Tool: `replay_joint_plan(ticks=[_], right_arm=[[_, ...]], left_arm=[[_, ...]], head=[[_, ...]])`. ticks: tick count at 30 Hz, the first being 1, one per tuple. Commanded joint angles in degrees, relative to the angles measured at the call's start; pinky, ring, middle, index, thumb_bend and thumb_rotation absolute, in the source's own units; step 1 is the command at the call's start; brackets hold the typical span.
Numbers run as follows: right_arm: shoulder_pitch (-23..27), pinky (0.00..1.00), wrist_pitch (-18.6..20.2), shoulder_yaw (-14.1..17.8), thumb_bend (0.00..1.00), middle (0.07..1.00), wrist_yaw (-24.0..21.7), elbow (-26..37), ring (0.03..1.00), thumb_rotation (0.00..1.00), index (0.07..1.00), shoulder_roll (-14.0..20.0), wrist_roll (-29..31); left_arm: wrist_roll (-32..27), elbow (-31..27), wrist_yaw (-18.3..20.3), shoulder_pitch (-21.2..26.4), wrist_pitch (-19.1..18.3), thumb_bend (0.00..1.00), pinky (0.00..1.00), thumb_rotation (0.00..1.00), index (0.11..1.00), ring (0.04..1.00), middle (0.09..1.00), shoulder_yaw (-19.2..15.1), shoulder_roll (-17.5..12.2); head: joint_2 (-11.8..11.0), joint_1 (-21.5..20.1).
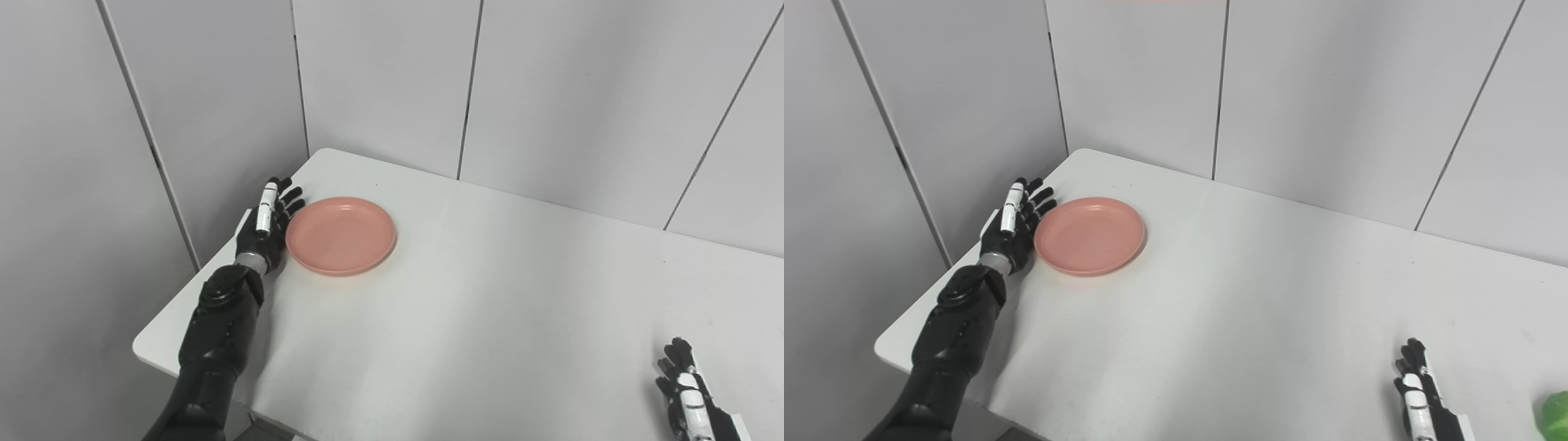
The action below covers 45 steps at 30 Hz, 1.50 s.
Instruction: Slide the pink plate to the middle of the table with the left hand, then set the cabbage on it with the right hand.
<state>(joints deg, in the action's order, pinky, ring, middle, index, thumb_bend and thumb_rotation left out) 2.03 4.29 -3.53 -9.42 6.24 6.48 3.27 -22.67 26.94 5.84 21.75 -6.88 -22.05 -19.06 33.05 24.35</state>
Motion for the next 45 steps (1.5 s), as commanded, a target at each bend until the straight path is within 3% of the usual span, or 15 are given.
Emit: replay_joint_plan(ticks=[1, 22, 35, 45], right_arm=[[1.2, 1.00, 0.2, 0.1, 0.14, 1.000, 0.1, 1.5, 1.000, 1.00, 1.000, -0.1, 0.1], [1.0, 1.00, -0.3, -0.6, 0.20, 1.000, 0.6, 1.3, 1.000, 1.00, 1.000, -1.0, -1.7], [0.7, 1.00, -0.7, -1.5, 0.27, 1.000, 1.6, 0.7, 0.992, 1.00, 1.000, -2.2, -3.4], [0.7, 1.00, -1.9, -1.6, 0.26, 0.998, 2.3, -0.4, 0.988, 1.00, 1.000, -3.5, -3.6]], left_arm=[[-0.5, 0.6, 0.9, -0.8, -0.9, 0.40, 0.90, 1.00, 0.880, 0.897, 0.893, 0.9, 1.3], [1.5, -7.1, 2.7, -4.5, -4.1, 0.40, 0.89, 1.00, 0.878, 0.891, 0.889, 9.1, 5.6], [1.0, -14.6, 1.3, -4.2, -8.5, 0.37, 0.93, 1.00, 0.905, 0.913, 0.913, 11.4, 12.4], [0.9, -19.3, 1.3, -4.7, -11.7, 0.34, 0.95, 1.00, 0.937, 0.938, 0.942, 14.0, 16.8]], head=[[0.0, 0.0], [2.2, -5.9], [3.5, -12.5], [4.3, -16.7]])
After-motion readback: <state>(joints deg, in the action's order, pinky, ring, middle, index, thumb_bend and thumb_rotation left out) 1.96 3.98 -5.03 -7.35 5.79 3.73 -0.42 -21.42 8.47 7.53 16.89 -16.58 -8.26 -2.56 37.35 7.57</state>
